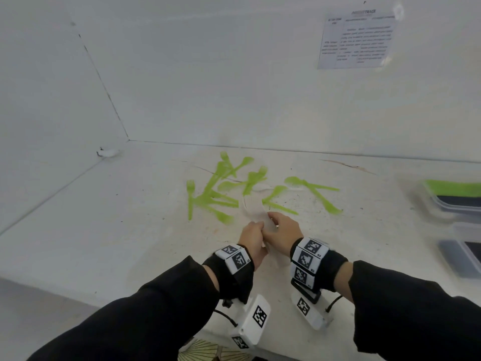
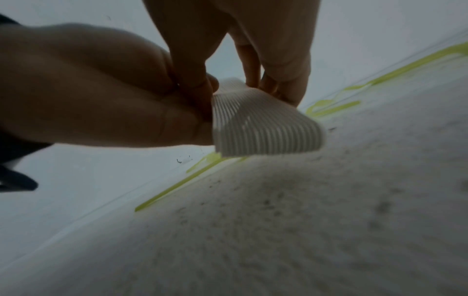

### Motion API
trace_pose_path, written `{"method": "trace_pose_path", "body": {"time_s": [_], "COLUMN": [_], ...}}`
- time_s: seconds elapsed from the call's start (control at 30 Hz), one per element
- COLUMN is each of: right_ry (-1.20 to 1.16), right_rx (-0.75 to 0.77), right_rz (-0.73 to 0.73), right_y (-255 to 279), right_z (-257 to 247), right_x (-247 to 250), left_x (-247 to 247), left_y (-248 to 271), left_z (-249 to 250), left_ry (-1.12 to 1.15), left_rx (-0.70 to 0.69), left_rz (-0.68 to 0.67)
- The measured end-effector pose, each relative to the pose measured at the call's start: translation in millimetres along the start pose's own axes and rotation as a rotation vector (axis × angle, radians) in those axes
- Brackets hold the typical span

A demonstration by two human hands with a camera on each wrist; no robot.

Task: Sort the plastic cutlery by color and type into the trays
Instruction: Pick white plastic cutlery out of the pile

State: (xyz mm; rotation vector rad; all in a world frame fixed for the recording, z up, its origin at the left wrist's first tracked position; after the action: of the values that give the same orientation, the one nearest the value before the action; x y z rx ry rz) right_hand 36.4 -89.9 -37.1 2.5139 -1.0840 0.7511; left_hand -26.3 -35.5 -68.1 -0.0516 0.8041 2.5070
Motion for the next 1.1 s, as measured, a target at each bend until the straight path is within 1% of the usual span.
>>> {"method": "trace_pose_path", "body": {"time_s": [0.1, 0.17, 0.27, 0.33, 0.4, 0.5, 0.6, 0.7, 0.77, 0.93, 0.97, 1.0, 1.07, 1.1], "right_ry": [0.034, 0.014, -0.037, 0.004, 0.038, -0.033, -0.125, -0.130, -0.148, -0.559, -0.579, -0.549, -0.427, -0.404], "right_rx": [0.001, -0.037, -0.073, -0.072, -0.088, -0.140, -0.146, -0.087, -0.080, -0.203, -0.199, -0.191, -0.177, -0.169], "right_rz": [0.006, -0.006, -0.028, -0.052, -0.014, 0.124, 0.195, 0.207, 0.218, 0.200, 0.207, 0.217, 0.270, 0.308], "right_y": [7, 10, 17, 22, 23, 26, 30, 29, 29, 36, 36, 35, 34, 32], "right_z": [10, 22, 32, 37, 44, 59, 69, 80, 90, 113, 118, 123, 131, 135], "right_x": [11, 21, 38, 49, 63, 92, 123, 159, 189, 270, 287, 303, 335, 350], "left_x": [-11, -18, -32, -45, -60, -88, -121, -161, -189, -258, -272, -285, -311, -322], "left_y": [7, 8, 15, 19, 22, 34, 45, 52, 59, 84, 90, 96, 107, 112], "left_z": [-5, -10, -15, -17, -22, -27, -26, -27, -27, -29, -30, -31, -35, -37], "left_ry": [-0.048, -0.089, -0.165, -0.179, -0.157, -0.160, -0.131, -0.109, -0.183, -0.623, -0.699, -0.770, -0.885, -0.923], "left_rx": [-0.030, -0.046, -0.077, -0.085, -0.062, -0.027, -0.090, -0.152, -0.233, -0.603, -0.652, -0.699, -0.804, -0.863], "left_rz": [0.004, 0.001, -0.038, -0.084, -0.146, -0.269, -0.356, -0.444, -0.500, -0.535, -0.547, -0.564, -0.594, -0.599]}}
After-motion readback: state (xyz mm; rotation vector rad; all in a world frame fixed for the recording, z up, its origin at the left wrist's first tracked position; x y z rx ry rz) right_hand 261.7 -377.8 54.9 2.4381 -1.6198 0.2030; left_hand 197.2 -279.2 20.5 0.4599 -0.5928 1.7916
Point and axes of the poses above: each hand's wrist, its own y-axis away from the middle knuckle, its own x-axis out of the back of the hand, z = x × y, the point moved 4 cm from there along -y, towards the middle knuckle, and after that the axes turned 7 degrees about z, right-handed, at the moved point
